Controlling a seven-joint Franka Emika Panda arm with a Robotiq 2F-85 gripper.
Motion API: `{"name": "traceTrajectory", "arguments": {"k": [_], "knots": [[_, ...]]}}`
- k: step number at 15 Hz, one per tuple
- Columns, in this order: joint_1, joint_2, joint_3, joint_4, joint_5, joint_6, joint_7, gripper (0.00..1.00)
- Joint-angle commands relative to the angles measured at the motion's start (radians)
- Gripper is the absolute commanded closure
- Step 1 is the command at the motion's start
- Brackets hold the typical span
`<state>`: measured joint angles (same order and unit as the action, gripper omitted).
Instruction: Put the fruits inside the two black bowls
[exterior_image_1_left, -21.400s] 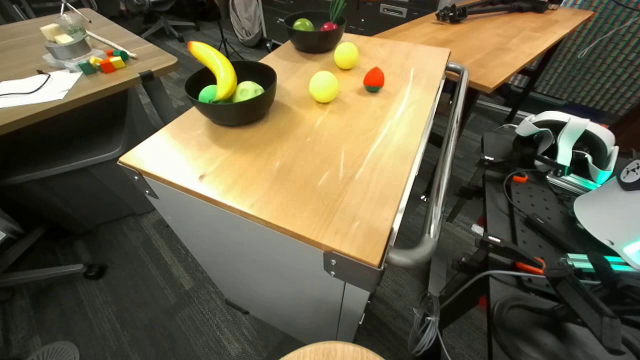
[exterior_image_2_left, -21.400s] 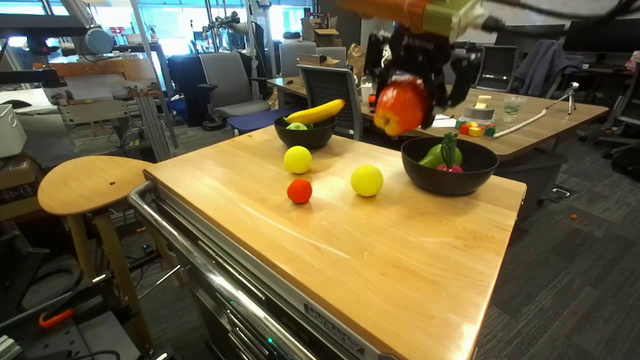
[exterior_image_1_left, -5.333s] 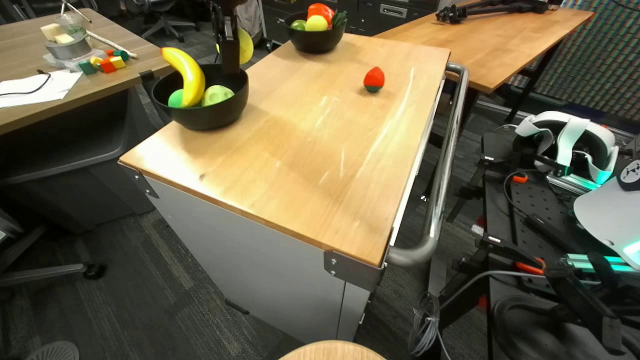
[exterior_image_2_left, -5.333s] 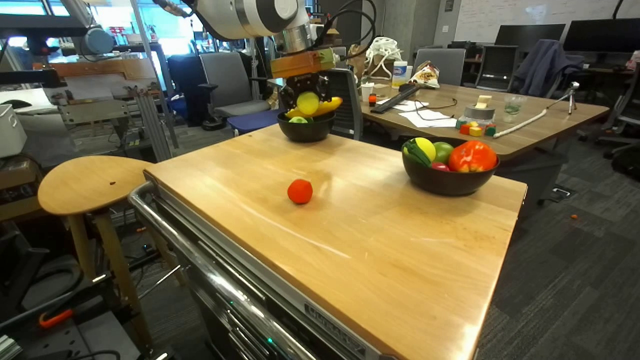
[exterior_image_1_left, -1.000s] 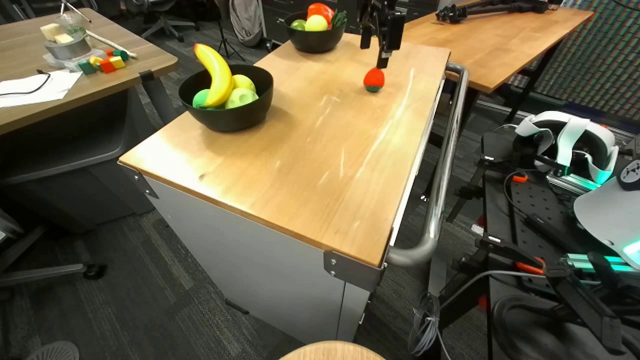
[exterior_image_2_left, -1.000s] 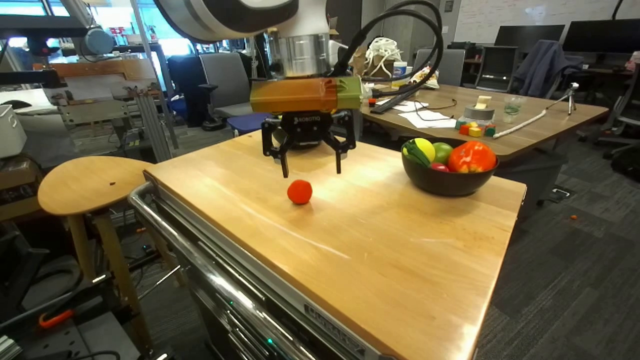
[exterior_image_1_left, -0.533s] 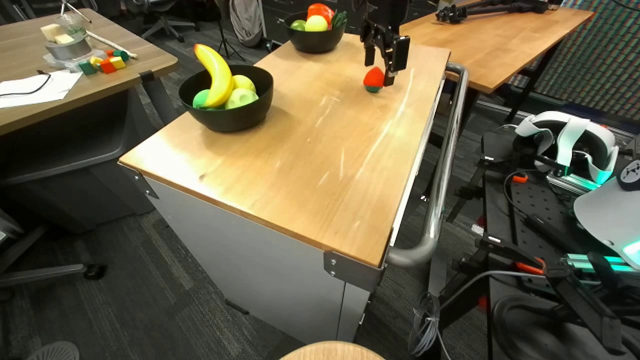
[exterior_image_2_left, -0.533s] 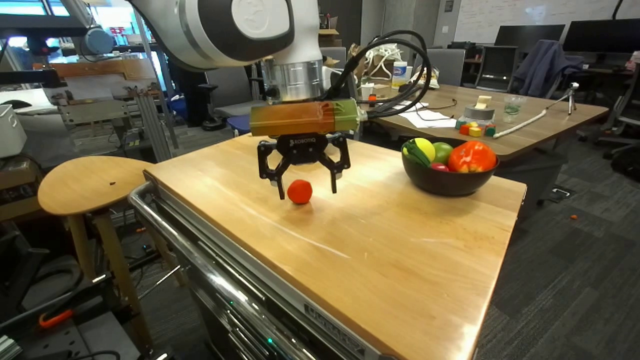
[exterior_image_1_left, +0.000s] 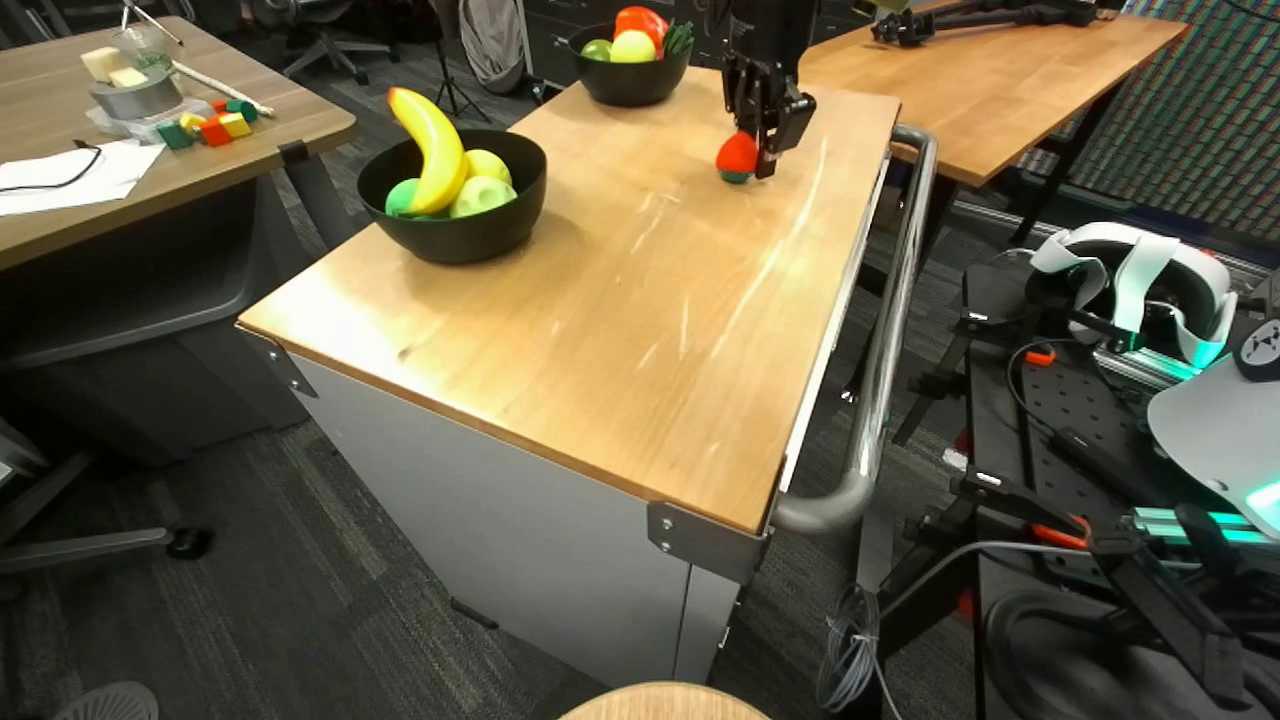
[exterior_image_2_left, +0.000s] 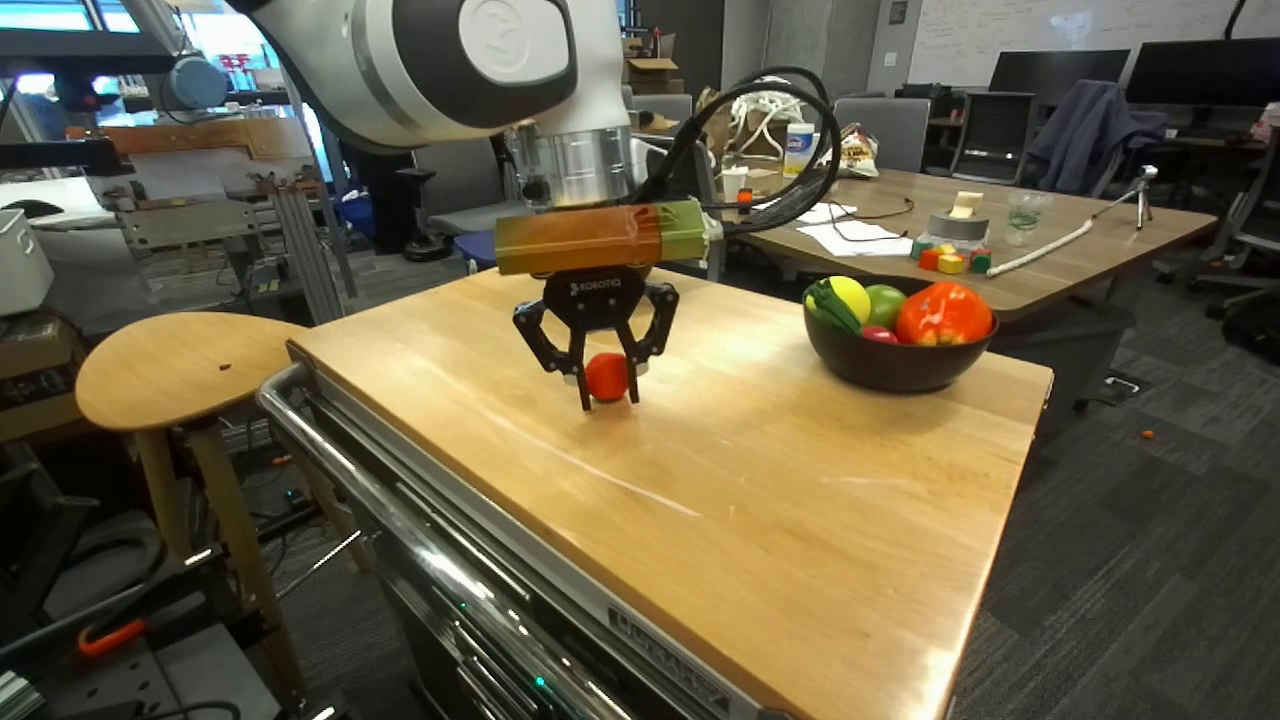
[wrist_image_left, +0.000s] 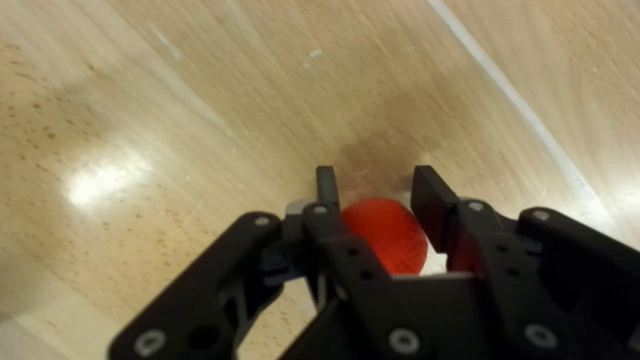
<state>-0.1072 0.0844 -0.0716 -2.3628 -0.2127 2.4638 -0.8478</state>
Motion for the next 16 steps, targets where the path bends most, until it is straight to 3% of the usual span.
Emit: {"name": "traceTrajectory", "arguments": {"k": [1, 2, 3, 5, 6, 8, 14, 16], "knots": [[0.024, -0.006, 0.017, 0.018, -0.02, -0.005, 0.04, 0.66], [0.033, -0.007, 0.027, 0.032, -0.013, -0.019, 0.047, 0.73], [0.043, -0.016, 0.039, 0.044, -0.003, -0.039, 0.052, 0.71], [0.07, -0.048, 0.067, 0.058, -0.008, -0.016, 0.072, 0.82], [0.089, -0.052, 0.079, 0.088, -0.047, -0.039, 0.098, 0.45], [0.115, -0.035, 0.101, 0.161, -0.054, -0.079, 0.143, 0.47], [0.147, 0.072, 0.123, 0.38, -0.039, -0.249, 0.274, 0.02], [0.144, 0.108, 0.124, 0.448, -0.014, -0.345, 0.29, 0.0]]}}
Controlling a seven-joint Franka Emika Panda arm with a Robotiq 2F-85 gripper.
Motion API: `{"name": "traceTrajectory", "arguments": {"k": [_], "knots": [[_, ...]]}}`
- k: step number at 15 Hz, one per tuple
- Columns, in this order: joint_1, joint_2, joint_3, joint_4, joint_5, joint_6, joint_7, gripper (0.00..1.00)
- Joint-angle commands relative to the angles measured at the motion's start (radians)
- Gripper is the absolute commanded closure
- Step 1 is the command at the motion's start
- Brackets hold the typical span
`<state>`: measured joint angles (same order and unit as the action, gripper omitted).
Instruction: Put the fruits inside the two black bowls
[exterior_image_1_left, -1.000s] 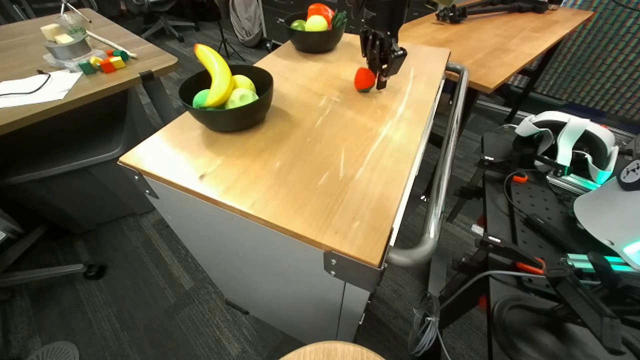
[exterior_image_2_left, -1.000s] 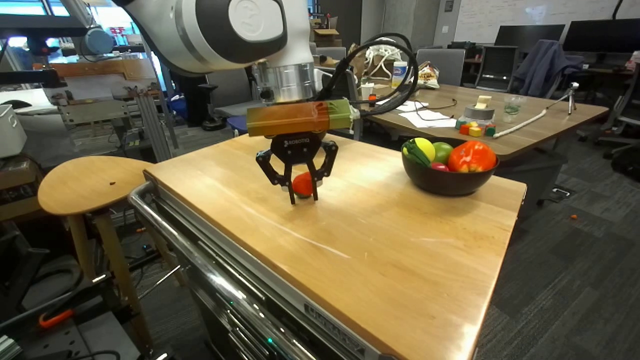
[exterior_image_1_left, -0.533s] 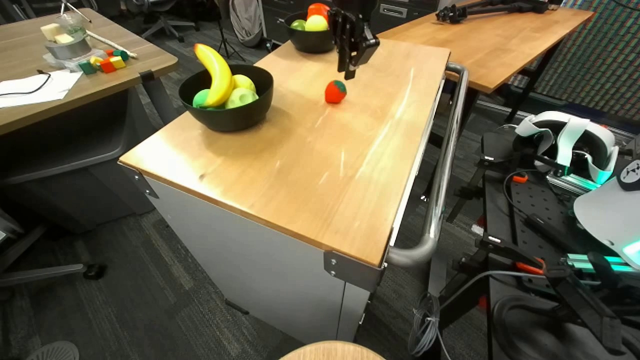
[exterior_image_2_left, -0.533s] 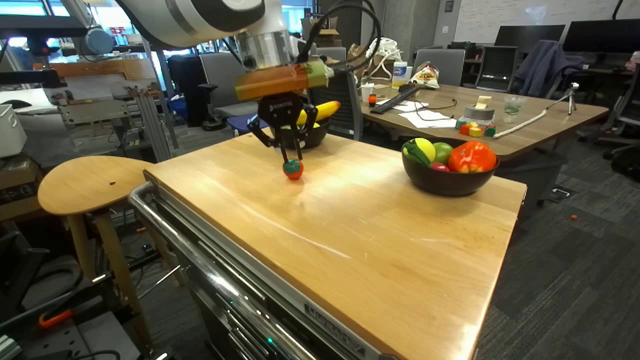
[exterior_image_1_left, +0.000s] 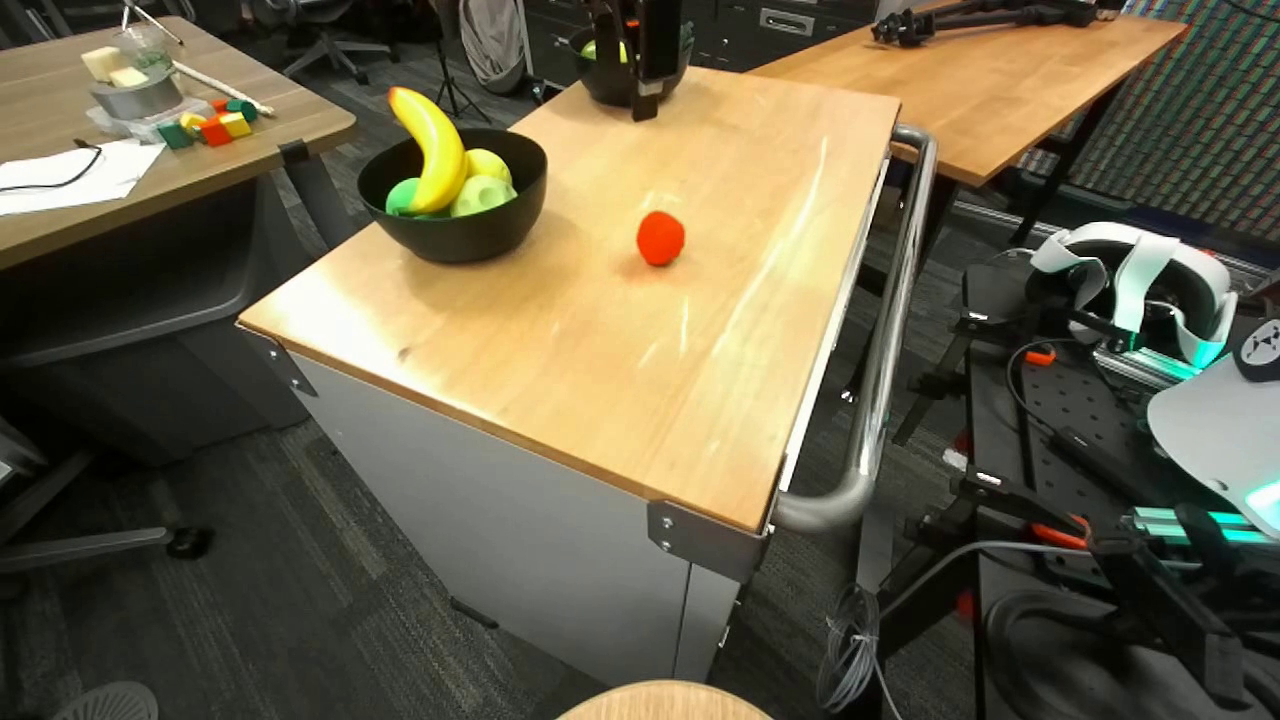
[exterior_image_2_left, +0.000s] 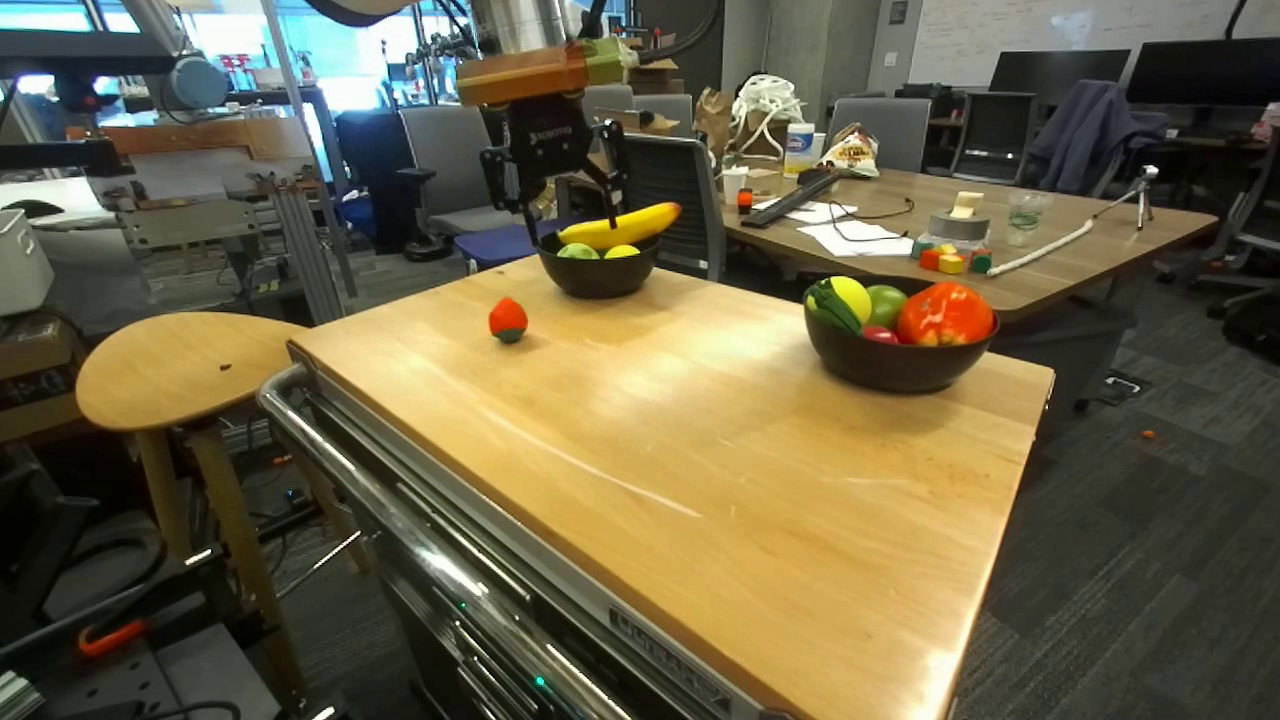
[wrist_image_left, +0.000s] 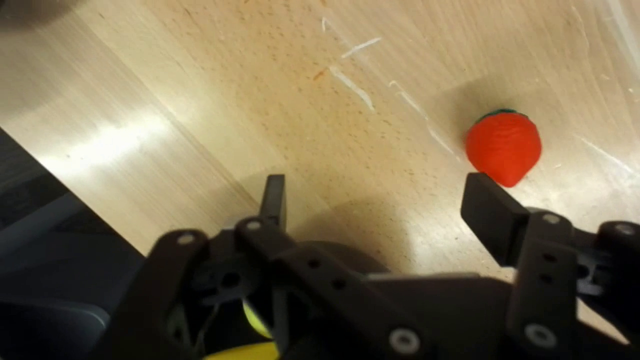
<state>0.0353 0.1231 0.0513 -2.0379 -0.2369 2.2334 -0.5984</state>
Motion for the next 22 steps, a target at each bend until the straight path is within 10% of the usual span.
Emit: {"name": "traceTrajectory", "arguments": {"k": [1, 12, 22], "knots": [[-0.002, 0.087, 0.005, 0.155, 0.037, -0.147, 0.044, 0.0], [-0.02, 0.135, 0.021, 0.167, 0.163, -0.236, 0.045, 0.0], [0.036, 0.168, 0.04, 0.082, 0.035, -0.133, 0.145, 0.0]]}}
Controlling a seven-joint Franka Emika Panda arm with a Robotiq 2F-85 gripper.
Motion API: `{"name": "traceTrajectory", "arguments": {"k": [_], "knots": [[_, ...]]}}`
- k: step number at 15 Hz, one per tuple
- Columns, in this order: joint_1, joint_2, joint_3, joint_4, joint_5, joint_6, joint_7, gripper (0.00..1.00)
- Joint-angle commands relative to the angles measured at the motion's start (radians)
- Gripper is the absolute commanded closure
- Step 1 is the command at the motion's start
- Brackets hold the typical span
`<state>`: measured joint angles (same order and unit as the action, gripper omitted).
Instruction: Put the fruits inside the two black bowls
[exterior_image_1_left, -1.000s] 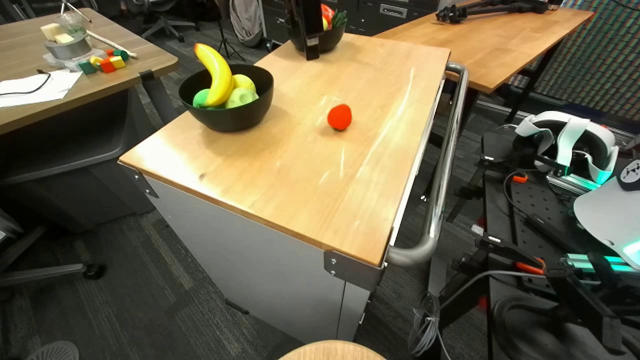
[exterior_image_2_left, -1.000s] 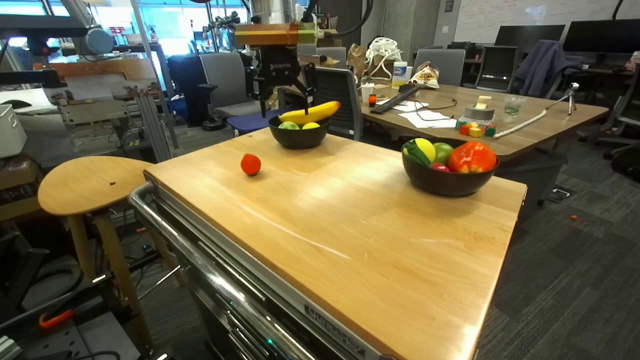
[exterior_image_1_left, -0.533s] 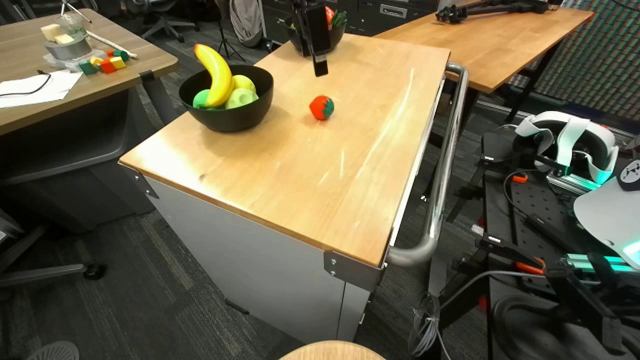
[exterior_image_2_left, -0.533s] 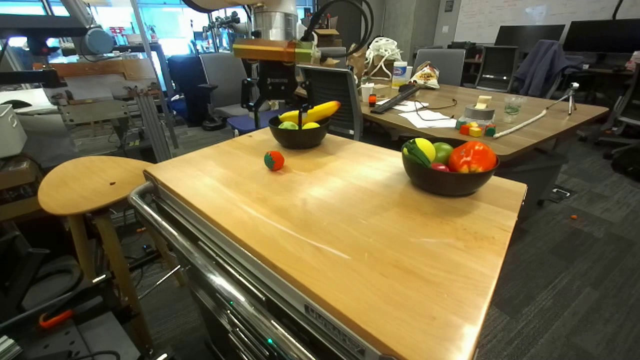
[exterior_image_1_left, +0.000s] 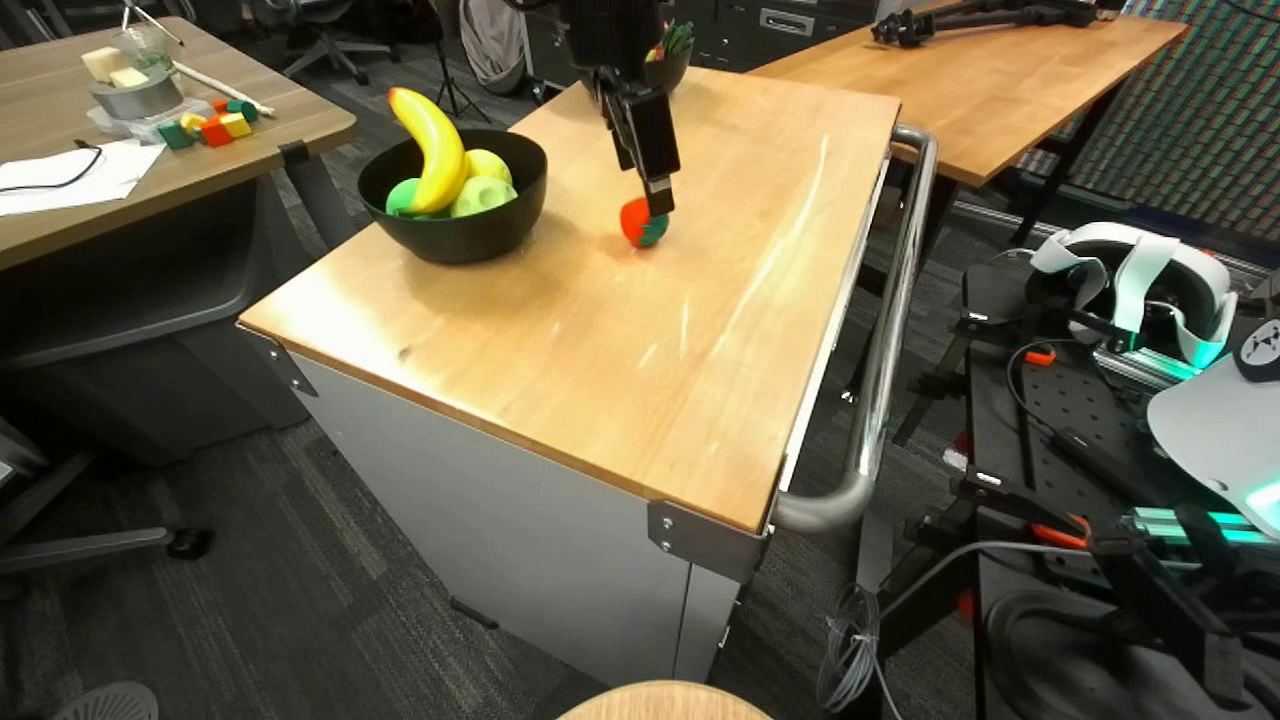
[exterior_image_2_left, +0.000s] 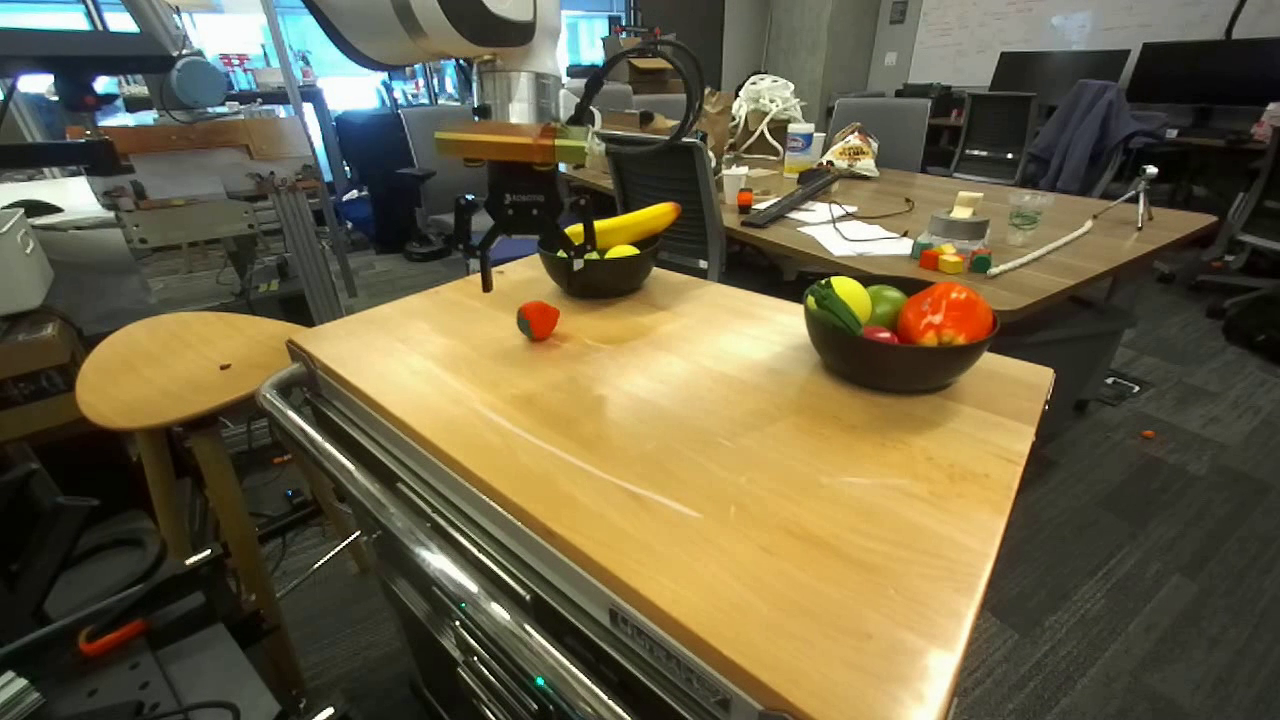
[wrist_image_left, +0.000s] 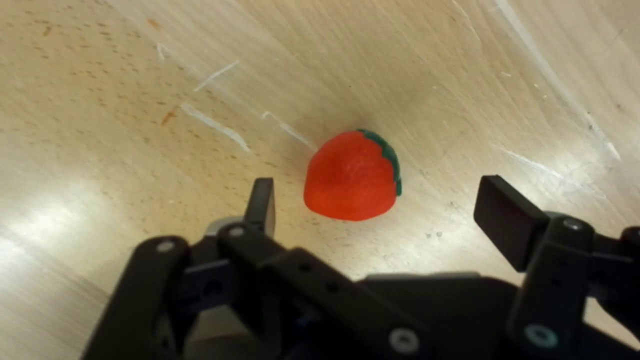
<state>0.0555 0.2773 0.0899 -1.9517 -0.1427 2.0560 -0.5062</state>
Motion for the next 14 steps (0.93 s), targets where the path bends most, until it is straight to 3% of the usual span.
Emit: {"name": "traceTrajectory", "arguments": {"k": [1, 2, 4, 10, 14], "knots": [[0.021, 0.024, 0.001, -0.001, -0.079, 0.052, 0.067, 0.0], [0.026, 0.036, -0.001, 0.004, -0.101, 0.05, 0.082, 0.0], [0.033, 0.046, -0.001, 0.004, -0.135, 0.041, 0.1, 0.09], [0.038, 0.062, 0.004, -0.001, -0.16, 0.013, 0.102, 0.02], [0.04, 0.061, 0.004, -0.004, -0.174, -0.002, 0.097, 0.2]]}}
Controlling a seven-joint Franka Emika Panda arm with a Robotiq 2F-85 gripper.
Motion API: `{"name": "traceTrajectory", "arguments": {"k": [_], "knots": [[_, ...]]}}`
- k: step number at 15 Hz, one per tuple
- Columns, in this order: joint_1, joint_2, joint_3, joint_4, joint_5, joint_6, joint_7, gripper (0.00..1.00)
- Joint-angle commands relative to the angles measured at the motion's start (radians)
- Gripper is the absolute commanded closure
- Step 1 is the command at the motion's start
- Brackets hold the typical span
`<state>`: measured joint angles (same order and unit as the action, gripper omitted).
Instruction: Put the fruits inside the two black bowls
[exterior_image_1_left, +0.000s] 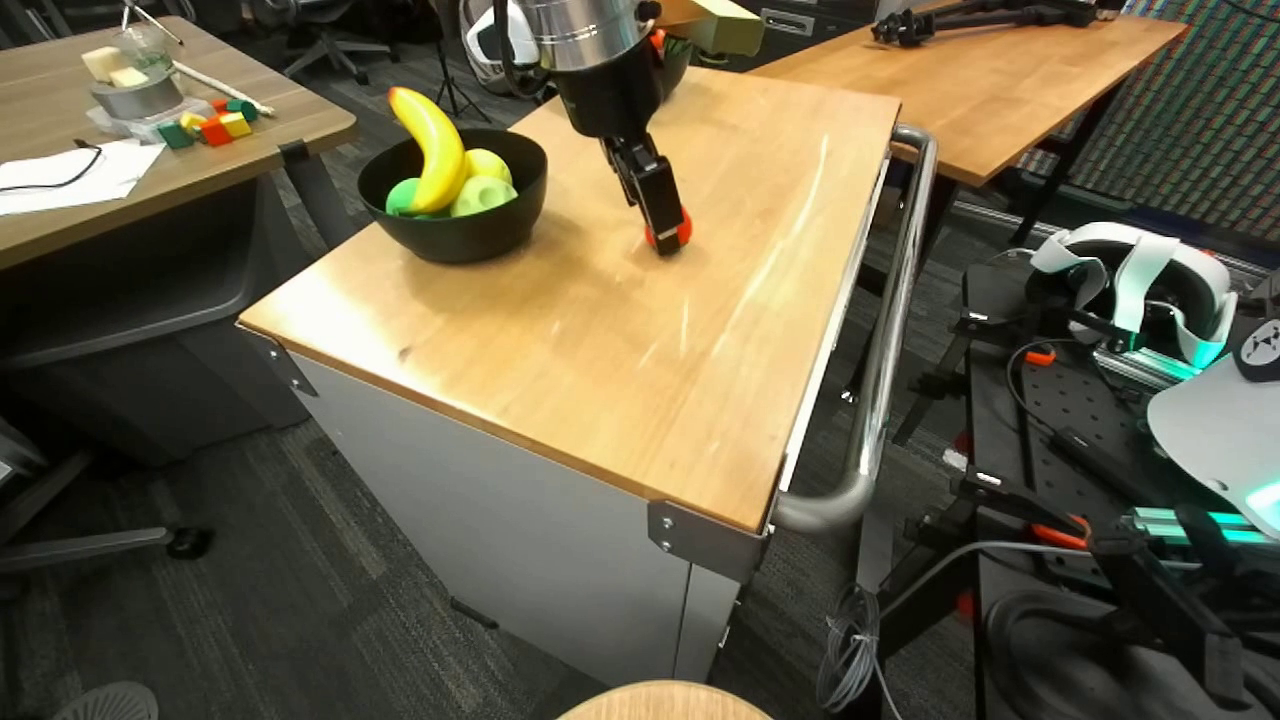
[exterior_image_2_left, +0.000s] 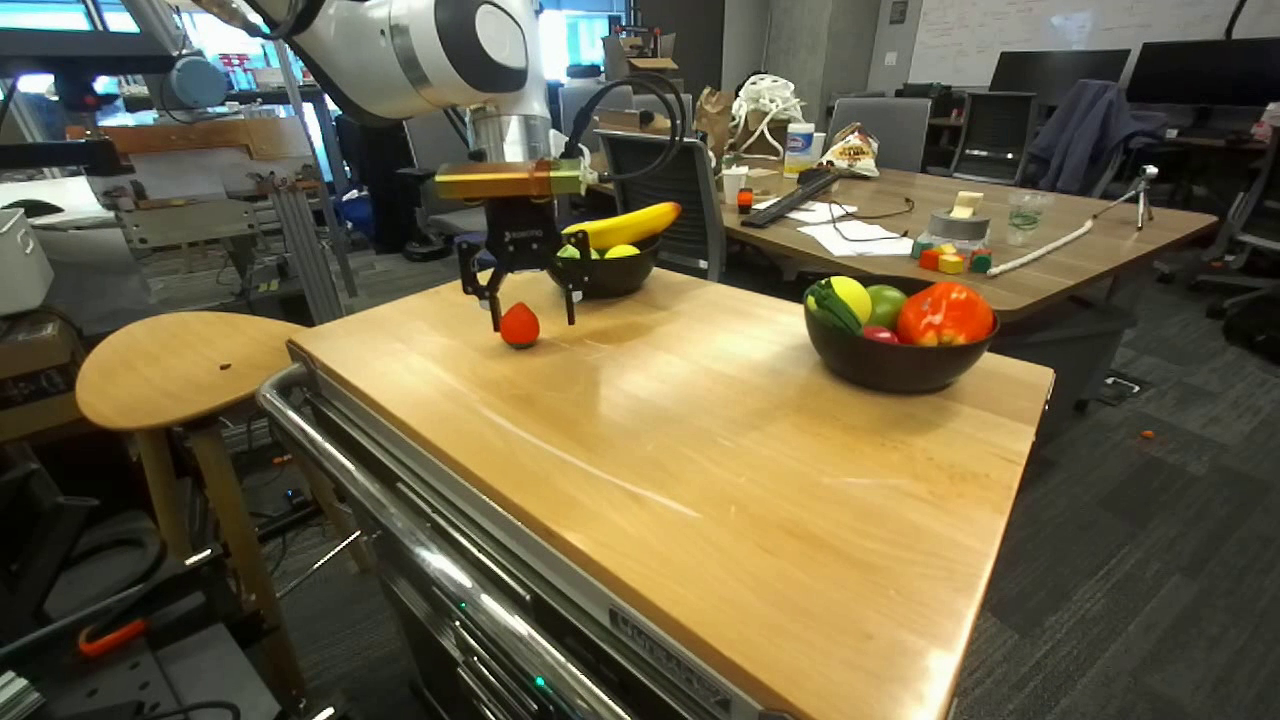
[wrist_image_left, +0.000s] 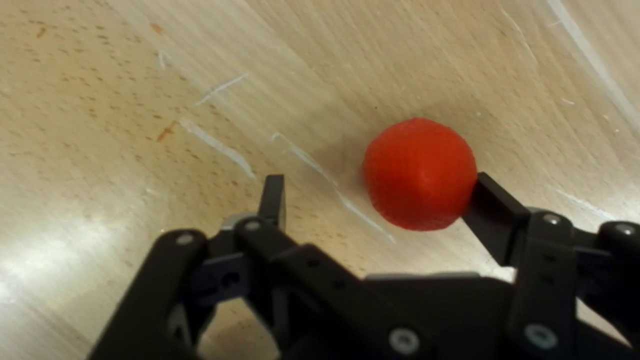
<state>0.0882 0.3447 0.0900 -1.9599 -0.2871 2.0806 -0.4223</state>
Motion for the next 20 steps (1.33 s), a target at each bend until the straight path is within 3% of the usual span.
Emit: {"name": "traceTrajectory", "arguments": {"k": [1, 2, 3, 5, 8, 11, 16, 20], "knots": [[0.007, -0.008, 0.003, 0.002, -0.033, -0.033, 0.011, 0.22], [0.006, -0.009, 0.004, 0.002, -0.036, -0.038, 0.008, 0.25], [0.006, -0.011, 0.004, -0.001, -0.04, -0.037, 0.008, 0.46], [0.006, -0.013, 0.004, -0.002, -0.046, -0.041, 0.004, 0.52], [0.005, -0.015, 0.004, -0.003, -0.05, -0.048, 0.0, 0.76], [0.003, -0.032, 0.009, -0.009, -0.045, -0.034, -0.008, 0.76], [0.007, -0.164, 0.026, -0.032, -0.023, 0.146, 0.028, 0.76], [0.024, -0.164, 0.022, 0.025, -0.074, 0.304, 0.098, 0.76]]}}
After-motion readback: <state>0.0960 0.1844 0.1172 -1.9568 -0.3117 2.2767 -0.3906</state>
